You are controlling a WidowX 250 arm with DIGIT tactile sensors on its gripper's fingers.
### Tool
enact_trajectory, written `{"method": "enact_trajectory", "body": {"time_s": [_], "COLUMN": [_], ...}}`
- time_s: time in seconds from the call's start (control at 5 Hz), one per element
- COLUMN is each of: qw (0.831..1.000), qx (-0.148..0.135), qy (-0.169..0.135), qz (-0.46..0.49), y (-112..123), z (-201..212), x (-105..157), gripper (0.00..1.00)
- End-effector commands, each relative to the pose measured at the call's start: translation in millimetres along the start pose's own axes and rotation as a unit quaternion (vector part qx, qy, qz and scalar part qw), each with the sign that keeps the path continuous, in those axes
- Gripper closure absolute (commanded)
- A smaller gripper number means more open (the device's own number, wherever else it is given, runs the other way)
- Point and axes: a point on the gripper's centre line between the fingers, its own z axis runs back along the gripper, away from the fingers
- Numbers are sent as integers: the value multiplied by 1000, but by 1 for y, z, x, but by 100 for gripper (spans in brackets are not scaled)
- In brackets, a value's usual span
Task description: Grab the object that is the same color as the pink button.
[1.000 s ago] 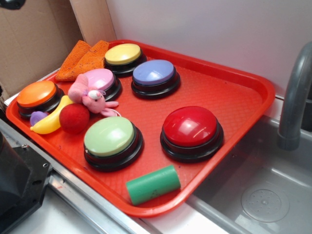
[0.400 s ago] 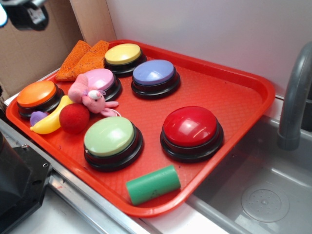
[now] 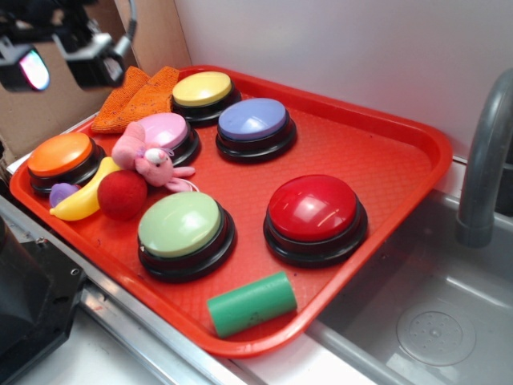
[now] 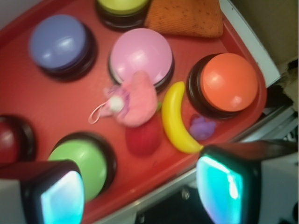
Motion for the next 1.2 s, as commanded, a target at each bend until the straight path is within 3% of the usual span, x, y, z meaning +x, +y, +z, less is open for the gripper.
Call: {"method": "enact_trajectory", "body": {"time_s": [0.0,0.4,1.0], "qw": [999,997,999], "qx": [26,54,21], "qy": [-14,3,17], "qz": [46,56,18], "y": [8,4,-10], "z": [-39,-82,-85], "x": [30,58,40], "gripper": [0,0,0]}}
